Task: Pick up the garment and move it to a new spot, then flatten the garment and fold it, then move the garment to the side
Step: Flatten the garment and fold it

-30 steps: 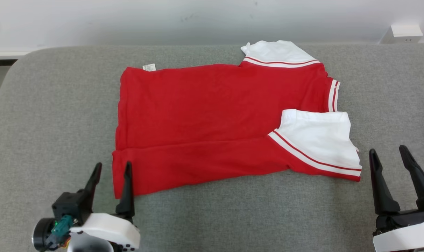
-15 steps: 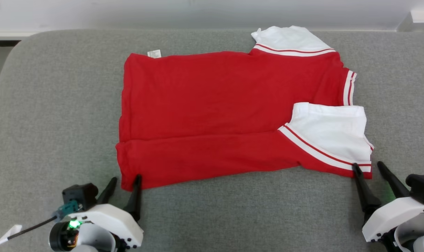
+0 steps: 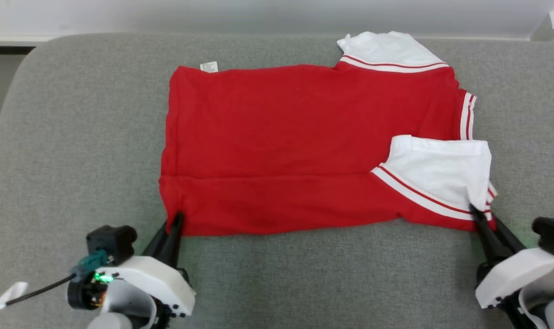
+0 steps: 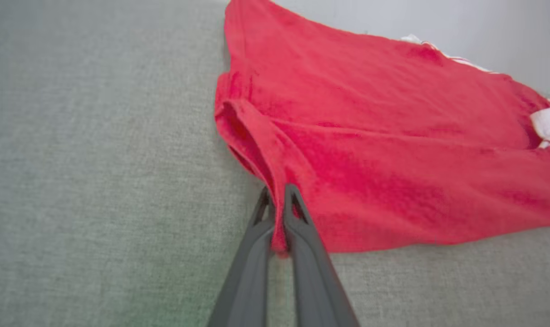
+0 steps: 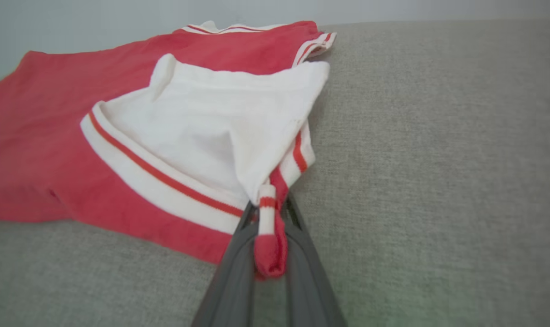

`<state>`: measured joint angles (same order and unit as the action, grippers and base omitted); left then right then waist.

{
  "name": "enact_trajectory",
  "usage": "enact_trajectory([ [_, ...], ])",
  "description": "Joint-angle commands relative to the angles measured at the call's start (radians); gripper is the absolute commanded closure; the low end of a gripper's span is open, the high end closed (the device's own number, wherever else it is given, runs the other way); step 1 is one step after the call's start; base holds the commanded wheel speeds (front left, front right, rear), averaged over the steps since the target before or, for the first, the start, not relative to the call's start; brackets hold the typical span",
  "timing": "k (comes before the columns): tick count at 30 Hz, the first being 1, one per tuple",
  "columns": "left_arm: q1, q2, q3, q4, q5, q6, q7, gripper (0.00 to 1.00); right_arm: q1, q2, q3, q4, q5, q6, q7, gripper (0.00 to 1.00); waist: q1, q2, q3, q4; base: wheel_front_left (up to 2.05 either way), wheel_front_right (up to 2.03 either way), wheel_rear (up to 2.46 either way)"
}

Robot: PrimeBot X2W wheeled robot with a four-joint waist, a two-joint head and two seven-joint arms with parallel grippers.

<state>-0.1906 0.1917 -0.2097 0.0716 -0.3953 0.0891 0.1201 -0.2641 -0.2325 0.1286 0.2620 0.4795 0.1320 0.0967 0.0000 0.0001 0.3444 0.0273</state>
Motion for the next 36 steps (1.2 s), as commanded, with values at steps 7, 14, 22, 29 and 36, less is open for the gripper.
enact_trajectory([
  [7,0.096,0.053,0.033,-0.176,0.019,0.047,0.029,1.00,0.157,0.007,-0.073,-0.208,-0.022,-0.003,0.024,1.00,0.0000,-0.0001,-0.050,-0.008,0.00,0.00,0.00],
  [14,0.238,0.077,0.054,-0.247,-0.022,0.085,0.125,1.00,0.364,0.098,-0.161,-0.388,-0.057,-0.003,0.098,1.00,0.0000,-0.0001,-0.107,-0.023,0.00,0.00,0.00],
  [22,0.333,0.040,0.061,-0.135,-0.101,0.079,0.140,0.65,0.457,0.154,-0.203,-0.337,-0.058,-0.003,0.116,0.72,0.0000,-0.0001,-0.149,-0.033,0.00,0.00,0.00],
  [29,0.265,0.014,0.070,-0.045,-0.049,0.082,-0.030,0.00,0.399,0.149,-0.219,-0.262,-0.086,-0.003,0.011,0.00,0.0000,-0.0001,-0.165,-0.024,0.00,0.00,0.00],
  [36,0.156,0.030,0.056,-0.124,0.084,0.114,-0.243,0.00,0.318,0.145,-0.228,-0.422,-0.150,-0.003,-0.041,0.00,0.0000,-0.0001,-0.164,-0.025,0.00,0.00,0.00],
])
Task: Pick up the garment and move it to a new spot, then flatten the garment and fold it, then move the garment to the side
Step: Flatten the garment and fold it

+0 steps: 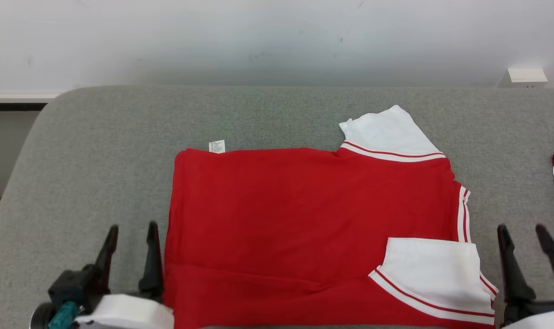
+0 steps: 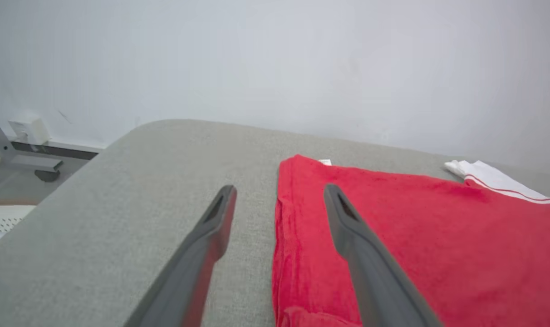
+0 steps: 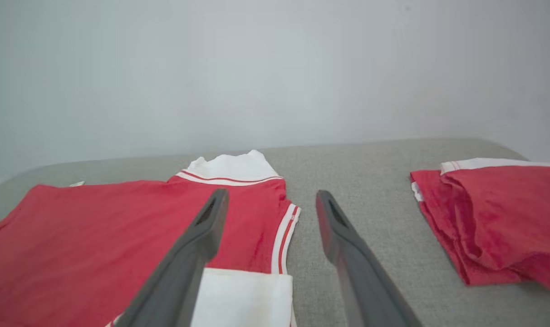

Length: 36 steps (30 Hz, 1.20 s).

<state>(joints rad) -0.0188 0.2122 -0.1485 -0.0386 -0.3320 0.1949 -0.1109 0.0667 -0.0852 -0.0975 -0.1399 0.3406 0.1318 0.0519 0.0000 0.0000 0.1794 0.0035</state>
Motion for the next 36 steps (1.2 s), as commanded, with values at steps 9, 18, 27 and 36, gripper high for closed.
enact_trajectory([
  [9,-0.092,0.021,-0.041,-0.046,0.076,0.017,0.001,0.00,-0.066,-0.004,0.009,-0.165,-0.020,-0.003,0.062,0.00,0.0000,0.0000,0.011,-0.012,0.00,0.00,0.00],
  [18,-0.154,0.037,-0.046,-0.027,0.086,0.017,0.040,0.00,-0.085,0.003,0.006,-0.171,-0.006,-0.003,0.069,0.00,0.0000,0.0000,0.052,-0.010,0.00,0.00,0.00],
  [27,-0.478,0.043,-0.050,0.229,0.018,-0.079,0.129,0.00,-0.143,0.000,0.020,-0.157,0.005,-0.003,0.060,0.00,0.0000,0.0000,0.157,-0.022,0.00,0.00,0.00],
  [36,-0.683,0.051,-0.077,0.619,-0.006,-0.160,0.194,0.00,-0.182,-0.002,0.044,-0.111,0.017,-0.003,0.041,0.00,0.0000,0.0000,0.210,-0.048,0.00,0.00,0.00],
])
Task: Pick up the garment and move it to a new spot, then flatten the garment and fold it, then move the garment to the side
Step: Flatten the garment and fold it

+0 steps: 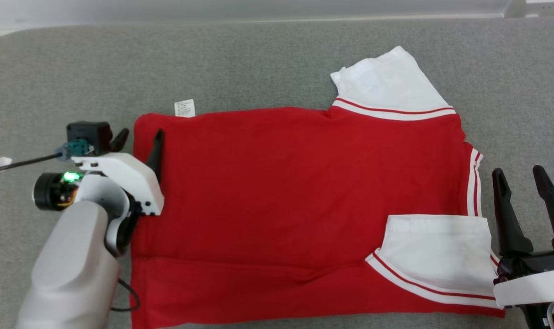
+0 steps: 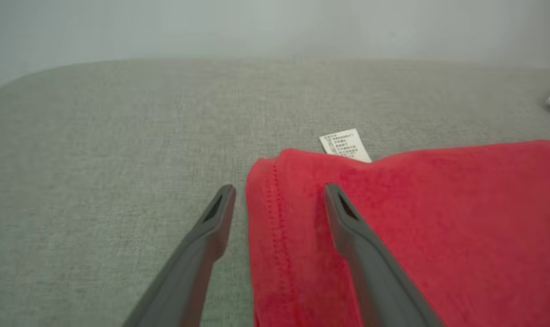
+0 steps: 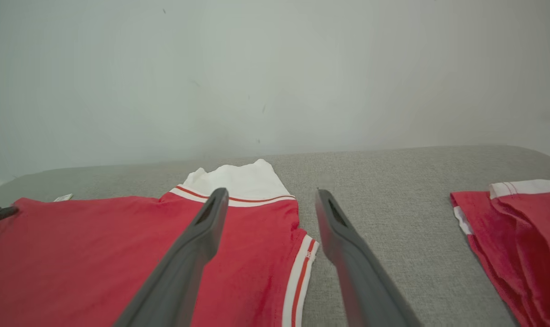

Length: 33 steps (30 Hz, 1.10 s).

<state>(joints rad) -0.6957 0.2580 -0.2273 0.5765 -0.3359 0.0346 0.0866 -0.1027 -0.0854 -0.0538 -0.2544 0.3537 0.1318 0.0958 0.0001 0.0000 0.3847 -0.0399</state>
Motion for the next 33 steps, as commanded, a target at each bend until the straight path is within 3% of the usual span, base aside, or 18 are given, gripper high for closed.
enact_trajectory([
  [1,-0.019,0.007,-0.003,0.041,-0.002,-0.006,0.006,0.00,-0.016,-0.003,0.000,0.008,0.007,-0.003,-0.006,0.00,-0.0001,0.0000,0.008,-0.008,0.00,0.00,0.00],
  [4,-0.045,-0.001,-0.006,0.135,-0.021,-0.022,0.028,0.00,-0.018,-0.007,-0.007,0.025,0.009,-0.003,-0.010,0.00,-0.0001,0.0000,0.009,-0.014,0.00,0.00,0.00],
  [5,-0.048,-0.007,-0.006,0.160,-0.028,-0.026,0.034,0.14,-0.020,-0.010,-0.010,0.031,0.011,-0.003,-0.012,0.00,-0.0001,0.0000,0.009,-0.015,0.00,0.00,0.00],
  [6,-0.051,-0.009,-0.011,0.181,-0.029,-0.036,0.039,0.51,-0.022,-0.013,-0.014,0.040,0.014,-0.003,-0.013,0.00,-0.0001,0.0000,0.009,-0.015,0.00,0.00,0.00],
  [8,-0.064,-0.013,-0.016,0.209,-0.031,-0.049,0.030,1.00,-0.030,-0.021,-0.021,0.059,0.020,-0.003,-0.016,0.00,-0.0001,0.0000,0.009,-0.014,0.00,0.00,0.00],
  [18,-0.131,-0.045,-0.045,0.295,-0.017,-0.070,-0.041,1.00,-0.253,-0.138,0.010,0.322,0.079,-0.003,-0.061,0.00,-0.0001,0.0000,0.013,0.016,0.00,0.00,0.00],
  [33,-0.281,-0.163,-0.110,0.287,-0.016,-0.094,-0.149,1.00,-0.756,-0.297,0.212,0.801,0.215,-0.003,-0.033,0.00,-0.0001,0.0000,0.169,0.190,0.00,0.00,0.00],
])
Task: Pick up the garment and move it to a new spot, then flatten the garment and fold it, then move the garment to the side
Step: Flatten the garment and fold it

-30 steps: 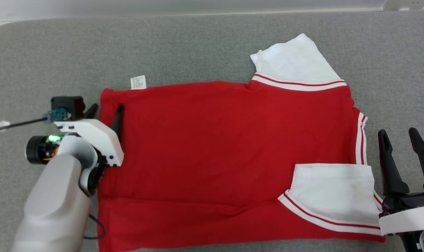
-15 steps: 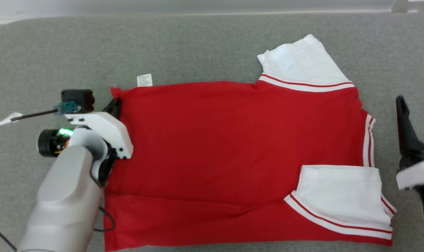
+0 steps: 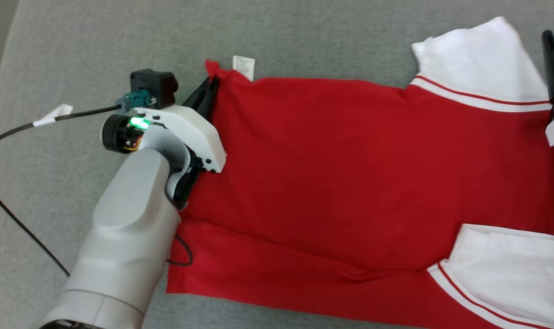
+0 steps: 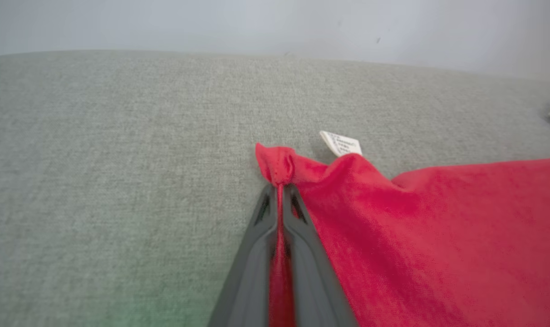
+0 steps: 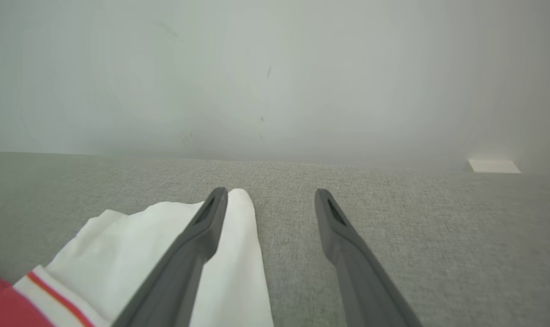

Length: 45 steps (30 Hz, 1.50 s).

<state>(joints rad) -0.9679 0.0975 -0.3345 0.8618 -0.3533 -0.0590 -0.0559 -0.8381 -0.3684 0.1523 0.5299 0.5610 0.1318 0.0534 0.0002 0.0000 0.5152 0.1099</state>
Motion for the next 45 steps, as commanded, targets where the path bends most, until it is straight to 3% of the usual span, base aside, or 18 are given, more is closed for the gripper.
enact_trajectory([
  [1,-0.014,-0.007,-0.007,0.002,-0.002,-0.002,-0.011,1.00,-0.048,-0.018,0.022,0.047,0.014,-0.003,0.016,0.00,-0.0002,0.0000,0.046,0.049,0.00,0.00,0.00],
  [6,-0.022,-0.022,-0.022,0.016,-0.015,-0.006,-0.037,1.00,-0.152,-0.036,0.078,0.190,0.036,-0.003,0.079,0.00,-0.0002,0.0000,0.060,0.077,0.00,0.00,0.00],
  [12,-0.030,-0.031,-0.037,0.038,-0.030,-0.010,-0.059,1.00,-0.205,-0.046,0.173,0.276,0.052,-0.003,0.126,0.00,-0.0002,0.0000,0.064,0.086,0.00,0.00,0.00],
  [13,-0.030,-0.032,-0.039,0.041,-0.033,-0.010,-0.062,1.00,-0.207,-0.048,0.192,0.286,0.060,-0.003,0.149,0.07,-0.0002,0.0000,0.063,0.085,0.00,0.00,0.00],
  [15,-0.029,-0.033,-0.041,0.050,-0.038,-0.012,-0.059,1.00,-0.213,-0.053,0.232,0.283,0.070,-0.002,0.170,0.96,-0.0002,0.0000,0.060,0.081,0.00,0.00,0.00],
  [16,-0.028,-0.034,-0.043,0.054,-0.039,-0.012,-0.060,1.00,-0.212,-0.054,0.247,0.284,0.083,-0.002,0.186,1.00,-0.0002,0.0000,0.057,0.078,0.00,0.00,0.00],
  [23,-0.021,-0.023,-0.042,0.062,-0.044,-0.007,-0.097,1.00,-0.222,-0.097,0.299,0.225,0.130,-0.003,0.122,1.00,-0.0002,0.0000,0.029,0.056,0.00,0.00,0.00],
  [31,0.014,0.021,-0.024,0.004,-0.059,-0.002,-0.152,1.00,-0.152,-0.168,0.307,0.088,0.178,-0.003,-0.055,1.00,-0.0002,0.0000,-0.039,0.022,0.00,0.00,0.00],
  [41,0.207,0.113,0.006,-0.227,-0.081,0.047,-0.146,1.00,0.079,-0.202,0.240,-0.179,0.145,-0.003,-0.141,1.00,-0.0002,0.0000,-0.120,-0.041,0.00,0.00,0.00],
  [45,0.333,0.138,0.033,-0.345,-0.111,0.082,-0.121,1.00,0.258,-0.169,0.192,-0.314,0.131,-0.003,-0.143,1.00,-0.0002,0.0000,-0.140,-0.060,0.00,0.00,0.00],
])
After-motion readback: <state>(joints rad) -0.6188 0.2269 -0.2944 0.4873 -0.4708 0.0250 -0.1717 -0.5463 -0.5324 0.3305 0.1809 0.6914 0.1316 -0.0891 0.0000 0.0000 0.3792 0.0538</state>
